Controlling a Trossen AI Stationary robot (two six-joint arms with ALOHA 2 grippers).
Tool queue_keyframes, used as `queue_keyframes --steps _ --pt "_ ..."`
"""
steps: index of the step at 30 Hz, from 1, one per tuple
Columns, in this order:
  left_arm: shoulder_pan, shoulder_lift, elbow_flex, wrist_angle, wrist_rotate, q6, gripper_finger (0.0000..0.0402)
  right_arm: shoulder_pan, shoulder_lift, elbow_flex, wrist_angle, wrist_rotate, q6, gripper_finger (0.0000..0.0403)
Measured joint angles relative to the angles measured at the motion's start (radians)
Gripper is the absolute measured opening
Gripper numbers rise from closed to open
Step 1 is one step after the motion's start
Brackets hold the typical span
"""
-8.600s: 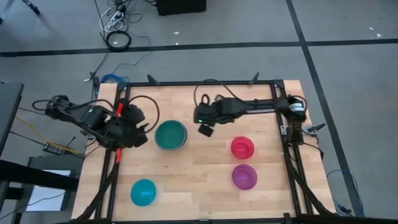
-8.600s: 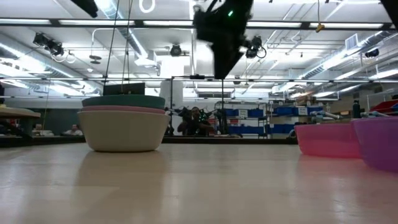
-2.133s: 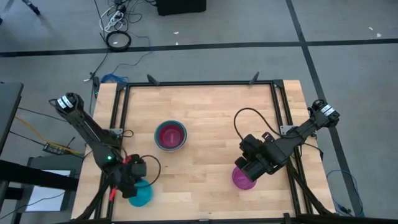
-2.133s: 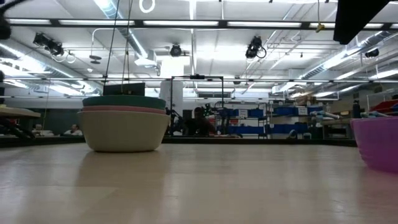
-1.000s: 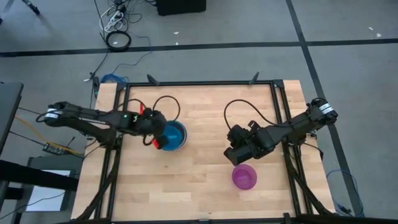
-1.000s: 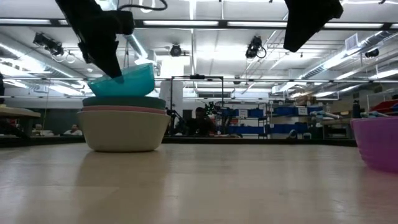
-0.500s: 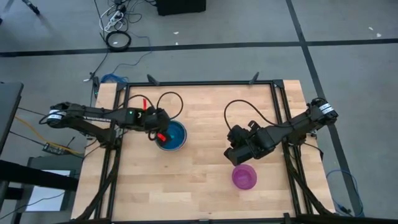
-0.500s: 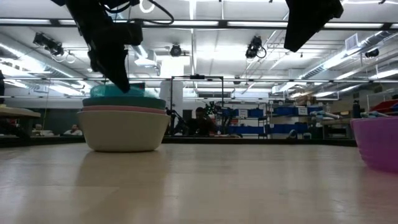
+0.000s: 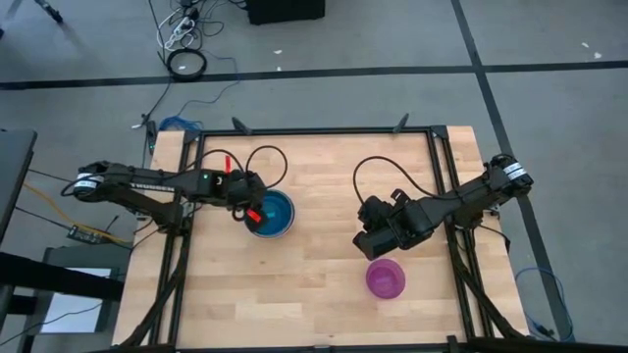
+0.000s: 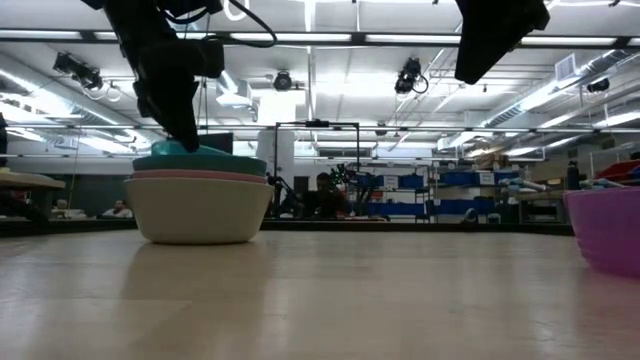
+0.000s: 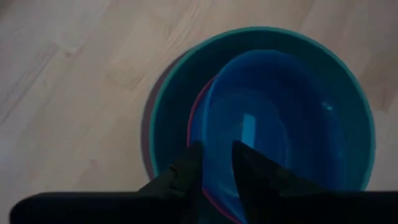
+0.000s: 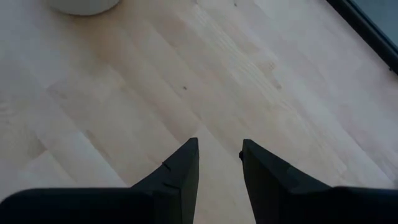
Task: Nest bowls inside each other
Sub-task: Stack the blue bowl on top of the red bowl, then stack the purple bowl on top of the blue bowl
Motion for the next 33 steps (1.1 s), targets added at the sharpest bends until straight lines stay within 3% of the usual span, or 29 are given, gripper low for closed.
queue_keyframes --steps 8,18,26,31,33 --pt "0.0 -0.004 0.0 0.014 0.052 0.002 0.0119 -0.012 0.0 0.0 0.0 0.002 -0.005 0.0109" --pt "0.009 -0.004 0.009 0.035 0.16 0.004 0.0209 -0.027 0.0 0.0 0.0 0.002 -0.023 0.011" --pt "0.031 -0.004 0.095 -0.016 0.123 -0.009 0.0268 -0.027 0.0 0.0 0.0 0.002 -0.026 0.011" --pt "0.034 -0.004 0.192 -0.098 0.122 0.03 0.0279 -0.027 0.0 -0.01 -0.007 -0.008 -0.021 0.011" --pt "0.034 -0.004 0.233 -0.156 0.121 0.039 0.0279 -0.027 0.0 -0.025 -0.039 -0.06 0.013 0.011"
